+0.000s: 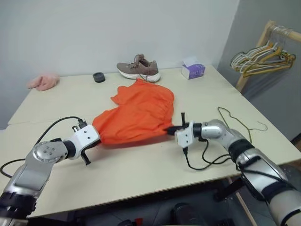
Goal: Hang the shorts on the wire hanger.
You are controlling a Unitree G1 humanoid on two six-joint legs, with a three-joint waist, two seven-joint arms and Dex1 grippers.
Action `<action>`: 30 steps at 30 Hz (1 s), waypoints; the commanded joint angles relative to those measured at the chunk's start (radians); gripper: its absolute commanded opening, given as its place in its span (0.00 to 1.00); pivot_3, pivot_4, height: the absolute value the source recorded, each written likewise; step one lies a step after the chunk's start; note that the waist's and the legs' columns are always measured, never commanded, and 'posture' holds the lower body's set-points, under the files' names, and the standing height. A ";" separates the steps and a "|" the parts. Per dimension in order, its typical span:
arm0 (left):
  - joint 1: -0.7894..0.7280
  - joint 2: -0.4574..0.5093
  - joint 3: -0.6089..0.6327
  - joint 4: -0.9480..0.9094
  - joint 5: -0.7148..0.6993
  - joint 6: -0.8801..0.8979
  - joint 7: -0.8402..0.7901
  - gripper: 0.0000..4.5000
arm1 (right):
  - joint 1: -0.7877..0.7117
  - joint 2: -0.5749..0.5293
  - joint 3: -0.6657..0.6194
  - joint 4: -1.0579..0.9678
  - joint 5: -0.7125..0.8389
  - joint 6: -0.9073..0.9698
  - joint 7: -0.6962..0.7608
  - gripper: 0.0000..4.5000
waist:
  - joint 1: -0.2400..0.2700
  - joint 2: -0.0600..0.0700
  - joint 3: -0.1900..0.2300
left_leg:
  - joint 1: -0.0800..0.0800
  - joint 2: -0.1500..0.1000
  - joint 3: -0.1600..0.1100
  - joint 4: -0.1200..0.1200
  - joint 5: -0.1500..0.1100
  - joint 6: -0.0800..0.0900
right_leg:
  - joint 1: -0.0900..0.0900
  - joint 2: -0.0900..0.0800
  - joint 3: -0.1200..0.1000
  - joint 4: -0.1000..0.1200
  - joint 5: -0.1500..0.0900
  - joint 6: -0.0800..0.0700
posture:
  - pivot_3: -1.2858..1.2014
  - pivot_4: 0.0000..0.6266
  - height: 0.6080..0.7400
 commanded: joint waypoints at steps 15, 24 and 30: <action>0.404 0.160 0.090 -0.311 -0.189 0.078 -0.383 0.00 | 0.428 -0.435 -0.123 -0.921 0.329 0.709 0.381 0.01 | 0.023 -0.001 -0.001 | 0.002 0.000 0.003 -0.001 -0.001 -0.001 | -0.003 0.003 -0.003 -0.006 -0.003 -0.009 | 0.43 0.00 1.00; 0.443 0.147 0.084 -0.334 -0.181 0.055 -0.404 0.00 | 0.471 -0.441 -0.108 -1.036 0.324 0.837 0.431 0.01 | 0.024 -0.002 -0.002 | 0.002 0.000 0.004 -0.001 -0.001 -0.001 | -0.004 0.003 -0.004 -0.007 -0.007 -0.015 | 0.43 0.00 1.00; 0.466 0.136 0.117 -0.364 -0.243 0.111 -0.415 0.14 | 0.474 -0.430 -0.103 -1.049 0.311 0.875 0.463 0.14 | 0.024 -0.003 -0.001 | 0.002 0.001 0.004 -0.001 -0.001 -0.001 | -0.004 0.003 -0.003 -0.007 -0.007 -0.015 | 0.43 0.00 1.00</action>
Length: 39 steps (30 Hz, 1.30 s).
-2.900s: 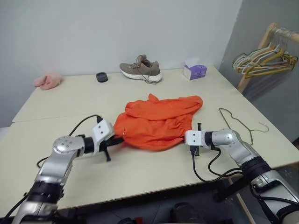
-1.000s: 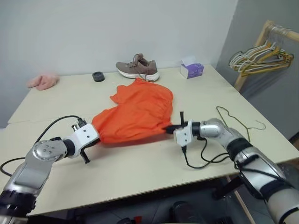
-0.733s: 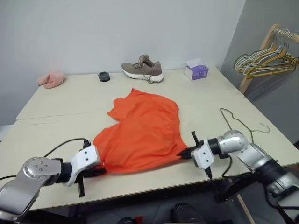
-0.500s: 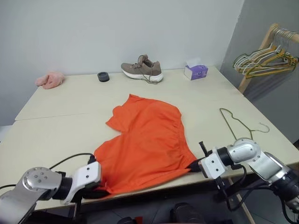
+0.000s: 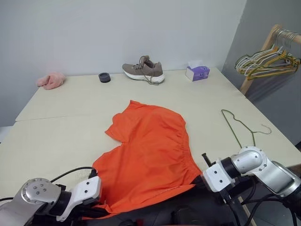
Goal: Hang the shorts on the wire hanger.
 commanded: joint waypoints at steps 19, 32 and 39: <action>-0.369 -0.265 0.073 -0.029 -0.227 0.124 0.219 1.00 | -0.027 0.232 -0.485 0.000 0.332 0.529 -0.404 1.00 | 0.008 -0.004 -0.002 | -0.001 -0.001 -0.001 0.001 0.000 0.000 | 0.003 0.000 0.001 0.000 0.002 0.003 | 0.42 0.00 1.00; -0.763 -0.340 -0.195 0.103 -0.135 0.084 0.130 1.00 | 0.118 0.455 -0.787 0.161 0.128 0.645 -1.053 1.00 | -0.043 0.001 -0.003 | -0.010 0.001 0.000 0.008 -0.003 0.000 | 0.000 0.006 0.005 0.000 0.005 0.008 | 0.39 0.00 1.00; -0.846 -0.352 -0.230 0.120 -0.106 0.044 0.093 1.00 | 0.108 0.444 -0.804 0.288 0.120 0.690 -1.075 1.00 | -0.083 0.001 -0.003 | -0.010 0.002 -0.003 0.007 -0.003 0.000 | 0.002 0.008 0.005 0.000 0.004 0.007 | 0.39 0.00 1.00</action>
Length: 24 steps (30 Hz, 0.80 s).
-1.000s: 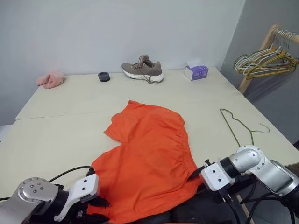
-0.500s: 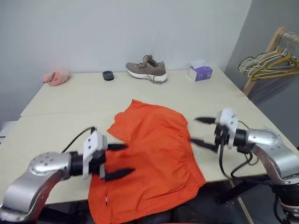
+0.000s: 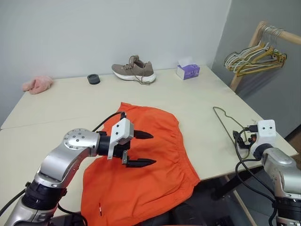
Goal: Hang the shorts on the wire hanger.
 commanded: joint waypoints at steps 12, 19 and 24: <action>-0.040 -0.004 0.006 -0.008 0.002 -0.034 -0.028 1.00 | -0.142 -0.079 0.035 0.293 0.034 0.246 0.109 0.80 | -0.026 -0.005 -0.003 | 0.000 0.000 -0.001 0.000 0.000 0.001 | 0.001 0.000 0.000 -0.001 0.000 0.000 | 0.39 0.00 1.00; -0.034 -0.006 0.005 -0.007 0.010 -0.045 -0.018 1.00 | -0.159 -0.117 0.106 0.430 -0.019 0.204 0.131 0.26 | -0.021 -0.020 -0.013 | 0.001 0.000 -0.003 0.000 -0.001 0.001 | 0.004 0.001 -0.002 -0.003 -0.001 0.000 | 0.40 0.00 1.00; -0.029 -0.012 0.024 0.006 0.013 -0.035 0.023 1.00 | -0.169 -0.111 0.173 0.414 -0.075 0.102 0.119 0.01 | -0.020 -0.028 -0.020 | 0.001 0.000 -0.005 0.000 -0.001 0.000 | 0.006 0.001 -0.001 -0.006 -0.001 0.000 | 0.40 0.00 1.00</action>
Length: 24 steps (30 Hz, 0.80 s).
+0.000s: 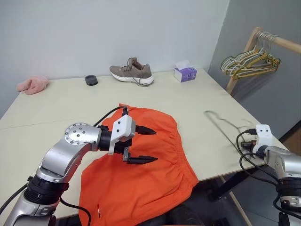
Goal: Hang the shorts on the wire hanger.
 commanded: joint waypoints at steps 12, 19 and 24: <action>-0.105 -0.014 0.160 0.344 0.095 -0.018 0.218 1.00 | -0.093 -0.034 0.127 -0.124 -0.202 -0.442 -0.014 0.01 | -0.007 0.023 0.018 | -0.003 -0.001 0.003 0.000 -0.001 0.001 | -0.006 0.001 0.003 0.003 0.000 0.002 | 0.40 0.00 1.00; -0.154 -0.043 0.218 0.395 -0.034 0.203 0.221 1.00 | -0.122 -0.049 0.244 -0.292 -0.329 -0.691 0.022 0.01 | -0.006 0.024 0.019 | -0.003 -0.001 0.003 0.000 -0.001 0.001 | -0.006 0.001 0.003 0.005 -0.001 0.004 | 0.39 0.00 1.00; -0.132 -0.003 0.208 0.332 -0.155 0.393 0.131 1.00 | -0.142 -0.046 0.334 -0.348 -0.435 -0.870 0.032 0.01 | -0.007 0.024 0.020 | -0.003 -0.001 0.003 0.000 -0.001 0.000 | -0.006 0.001 0.003 0.005 -0.001 0.004 | 0.39 0.00 1.00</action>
